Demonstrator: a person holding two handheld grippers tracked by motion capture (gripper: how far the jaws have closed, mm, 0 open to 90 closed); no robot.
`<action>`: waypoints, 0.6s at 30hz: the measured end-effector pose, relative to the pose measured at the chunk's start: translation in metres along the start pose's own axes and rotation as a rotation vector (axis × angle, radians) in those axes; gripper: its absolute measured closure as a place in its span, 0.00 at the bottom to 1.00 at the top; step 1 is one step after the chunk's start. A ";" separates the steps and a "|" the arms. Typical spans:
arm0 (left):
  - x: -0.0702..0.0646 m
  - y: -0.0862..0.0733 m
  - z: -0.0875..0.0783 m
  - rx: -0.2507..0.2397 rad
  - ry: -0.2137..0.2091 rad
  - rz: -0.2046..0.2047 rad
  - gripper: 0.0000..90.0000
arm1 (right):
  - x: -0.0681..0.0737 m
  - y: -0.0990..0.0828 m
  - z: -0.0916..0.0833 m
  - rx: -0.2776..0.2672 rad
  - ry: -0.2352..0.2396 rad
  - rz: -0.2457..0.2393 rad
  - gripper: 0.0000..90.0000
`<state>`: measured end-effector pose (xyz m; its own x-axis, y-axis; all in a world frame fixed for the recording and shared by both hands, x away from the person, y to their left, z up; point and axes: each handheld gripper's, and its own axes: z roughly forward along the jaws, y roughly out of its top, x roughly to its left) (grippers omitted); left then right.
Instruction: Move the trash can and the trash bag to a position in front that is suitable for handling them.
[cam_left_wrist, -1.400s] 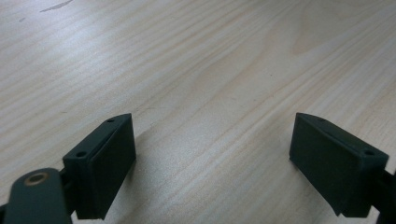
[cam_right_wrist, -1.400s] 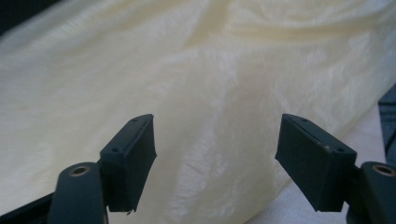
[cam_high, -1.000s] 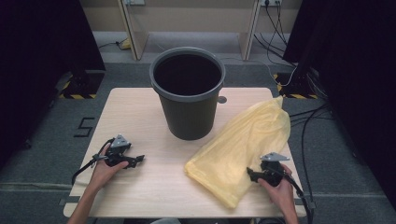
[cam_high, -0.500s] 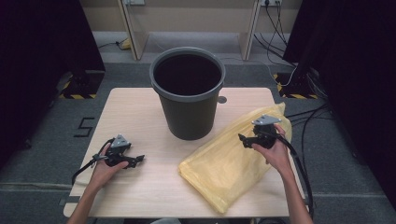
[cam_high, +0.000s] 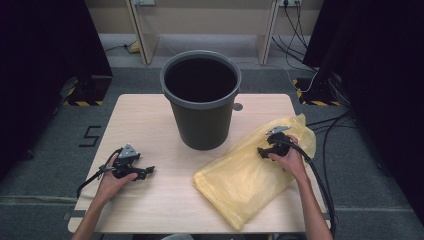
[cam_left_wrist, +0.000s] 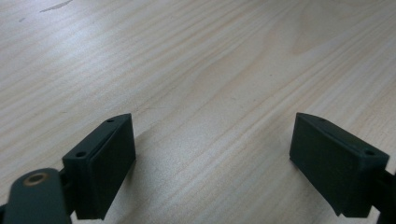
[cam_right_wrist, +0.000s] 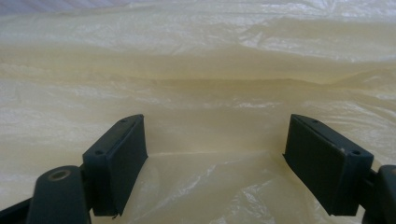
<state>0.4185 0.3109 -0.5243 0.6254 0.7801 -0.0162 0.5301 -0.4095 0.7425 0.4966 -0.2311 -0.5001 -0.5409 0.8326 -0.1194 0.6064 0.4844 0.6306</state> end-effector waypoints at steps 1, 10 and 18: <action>0.000 0.000 0.000 0.000 0.000 0.000 0.15 | -0.001 -0.004 -0.002 -0.004 -0.005 0.018 0.24; 0.000 0.000 0.000 0.000 0.000 0.000 0.15 | 0.021 -0.071 -0.063 0.075 -0.119 0.346 0.22; 0.000 0.000 0.000 -0.001 0.001 -0.001 0.15 | 0.053 -0.053 -0.113 -0.090 0.038 0.039 0.18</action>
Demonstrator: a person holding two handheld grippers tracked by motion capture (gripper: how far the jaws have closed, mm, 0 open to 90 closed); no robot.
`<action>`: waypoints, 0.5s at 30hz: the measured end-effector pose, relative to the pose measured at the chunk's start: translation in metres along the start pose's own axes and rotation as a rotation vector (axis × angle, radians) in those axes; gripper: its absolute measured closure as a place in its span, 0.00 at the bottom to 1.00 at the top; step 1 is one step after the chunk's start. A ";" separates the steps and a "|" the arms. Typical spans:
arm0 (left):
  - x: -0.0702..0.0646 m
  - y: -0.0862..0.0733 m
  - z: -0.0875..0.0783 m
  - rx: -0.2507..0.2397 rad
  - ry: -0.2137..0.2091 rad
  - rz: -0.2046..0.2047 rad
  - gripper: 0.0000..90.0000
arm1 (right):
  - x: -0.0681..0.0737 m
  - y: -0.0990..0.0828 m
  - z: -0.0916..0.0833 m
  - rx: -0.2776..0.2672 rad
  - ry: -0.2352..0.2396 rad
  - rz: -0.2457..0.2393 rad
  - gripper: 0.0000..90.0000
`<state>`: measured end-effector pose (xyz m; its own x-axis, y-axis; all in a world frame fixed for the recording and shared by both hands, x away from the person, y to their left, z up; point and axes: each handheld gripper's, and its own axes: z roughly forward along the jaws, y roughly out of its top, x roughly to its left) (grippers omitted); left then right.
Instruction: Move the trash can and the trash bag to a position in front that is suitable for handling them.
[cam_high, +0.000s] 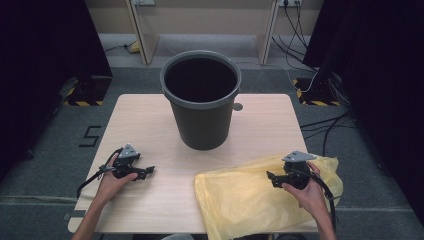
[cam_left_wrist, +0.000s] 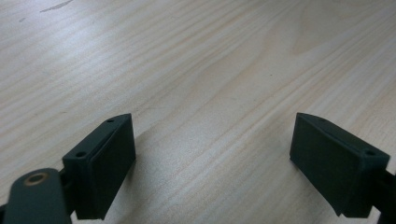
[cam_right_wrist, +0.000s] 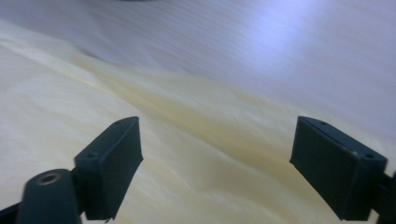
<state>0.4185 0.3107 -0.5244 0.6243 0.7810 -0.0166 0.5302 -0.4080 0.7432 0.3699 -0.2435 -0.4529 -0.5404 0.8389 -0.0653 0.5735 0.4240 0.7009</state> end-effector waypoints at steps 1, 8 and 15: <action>0.000 0.000 0.000 0.000 0.000 0.000 0.15 | 0.004 0.007 0.001 -0.006 0.032 -0.049 0.18; 0.000 0.000 0.000 0.000 0.000 0.000 0.15 | 0.028 0.038 0.041 0.067 0.144 -0.259 0.18; 0.000 0.000 0.000 0.000 0.000 0.000 0.15 | 0.035 0.044 0.097 0.222 0.250 -0.340 0.18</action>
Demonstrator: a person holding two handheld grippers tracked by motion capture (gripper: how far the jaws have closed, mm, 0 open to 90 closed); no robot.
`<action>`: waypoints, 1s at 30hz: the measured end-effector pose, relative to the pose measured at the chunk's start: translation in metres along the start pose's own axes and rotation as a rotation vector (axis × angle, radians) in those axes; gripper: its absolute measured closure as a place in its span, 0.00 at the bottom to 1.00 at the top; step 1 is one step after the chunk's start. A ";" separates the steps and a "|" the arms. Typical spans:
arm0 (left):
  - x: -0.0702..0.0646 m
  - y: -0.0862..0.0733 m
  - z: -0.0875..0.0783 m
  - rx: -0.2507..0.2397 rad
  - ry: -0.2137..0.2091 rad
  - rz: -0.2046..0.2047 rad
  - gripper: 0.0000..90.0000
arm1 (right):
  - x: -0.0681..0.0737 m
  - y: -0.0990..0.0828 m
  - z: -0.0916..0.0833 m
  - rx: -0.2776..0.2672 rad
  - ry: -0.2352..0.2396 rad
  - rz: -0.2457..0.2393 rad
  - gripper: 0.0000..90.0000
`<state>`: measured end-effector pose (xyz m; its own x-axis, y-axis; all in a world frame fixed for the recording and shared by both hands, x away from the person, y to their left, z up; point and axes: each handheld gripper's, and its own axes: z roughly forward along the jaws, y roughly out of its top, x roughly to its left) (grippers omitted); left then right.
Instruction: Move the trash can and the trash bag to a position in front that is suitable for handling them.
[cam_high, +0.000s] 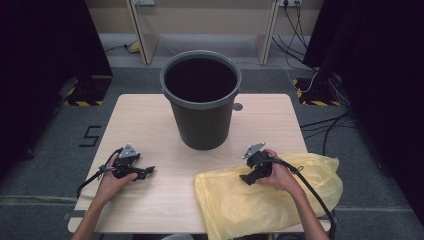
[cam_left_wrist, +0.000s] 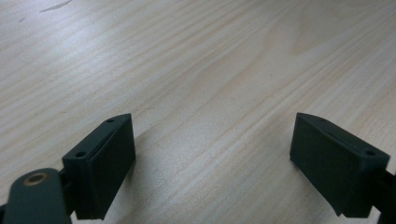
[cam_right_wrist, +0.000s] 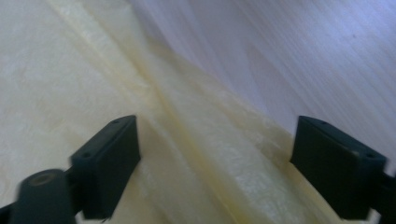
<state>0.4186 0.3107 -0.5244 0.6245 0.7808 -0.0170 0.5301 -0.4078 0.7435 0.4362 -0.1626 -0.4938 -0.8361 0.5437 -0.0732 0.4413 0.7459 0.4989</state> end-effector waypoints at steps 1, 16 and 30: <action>0.000 0.000 0.000 0.000 0.000 0.000 0.15 | -0.006 0.000 0.001 -0.005 0.043 0.043 0.29; 0.000 0.000 0.000 0.002 0.000 0.002 0.15 | -0.097 -0.028 -0.015 -0.025 -0.228 0.394 0.84; 0.000 0.000 0.000 0.000 -0.001 -0.001 0.15 | -0.173 -0.063 -0.028 -0.045 -0.473 0.819 0.84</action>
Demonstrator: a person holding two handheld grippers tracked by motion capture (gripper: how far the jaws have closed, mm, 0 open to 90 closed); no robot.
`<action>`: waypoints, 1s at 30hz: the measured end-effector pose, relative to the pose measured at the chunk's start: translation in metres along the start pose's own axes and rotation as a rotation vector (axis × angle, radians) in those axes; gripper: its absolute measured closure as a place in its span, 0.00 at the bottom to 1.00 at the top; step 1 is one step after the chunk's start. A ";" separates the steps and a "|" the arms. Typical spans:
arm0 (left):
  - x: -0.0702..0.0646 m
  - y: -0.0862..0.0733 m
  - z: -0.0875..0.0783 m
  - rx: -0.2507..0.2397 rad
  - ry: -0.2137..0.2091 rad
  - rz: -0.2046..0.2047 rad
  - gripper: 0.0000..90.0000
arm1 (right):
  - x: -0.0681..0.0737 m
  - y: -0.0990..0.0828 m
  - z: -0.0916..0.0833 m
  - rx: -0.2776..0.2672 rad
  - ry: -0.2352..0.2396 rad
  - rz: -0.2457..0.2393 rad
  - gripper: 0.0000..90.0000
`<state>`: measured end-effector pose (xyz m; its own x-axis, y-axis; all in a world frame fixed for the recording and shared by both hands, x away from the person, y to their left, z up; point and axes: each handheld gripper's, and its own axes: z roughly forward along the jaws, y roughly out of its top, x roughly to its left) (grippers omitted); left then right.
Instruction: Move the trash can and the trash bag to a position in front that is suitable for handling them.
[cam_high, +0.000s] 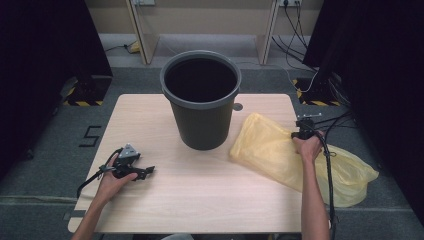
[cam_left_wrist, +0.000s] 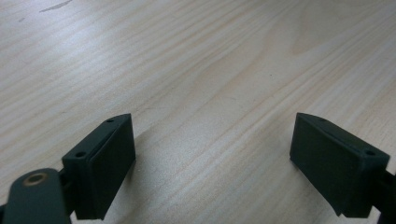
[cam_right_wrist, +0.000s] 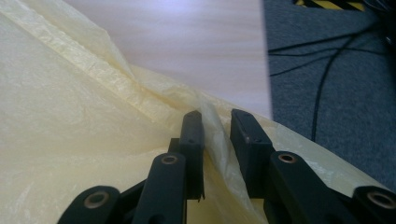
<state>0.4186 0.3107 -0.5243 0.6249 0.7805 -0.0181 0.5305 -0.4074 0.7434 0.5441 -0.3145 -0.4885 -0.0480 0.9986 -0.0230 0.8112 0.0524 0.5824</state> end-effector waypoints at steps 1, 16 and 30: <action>0.000 0.000 0.000 0.000 0.000 0.000 0.15 | 0.000 0.000 0.000 0.000 0.000 0.000 0.84; 0.000 0.000 0.000 0.001 0.000 0.001 0.15 | 0.014 -0.031 -0.109 -0.172 0.086 -0.072 0.29; 0.000 0.000 0.000 0.002 0.001 0.002 0.15 | 0.003 -0.131 -0.095 -0.038 0.244 -0.236 0.27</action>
<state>0.4186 0.3108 -0.5243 0.6257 0.7799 -0.0163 0.5301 -0.4098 0.7424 0.3821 -0.3197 -0.4875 -0.3736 0.9270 0.0318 0.7393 0.2769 0.6138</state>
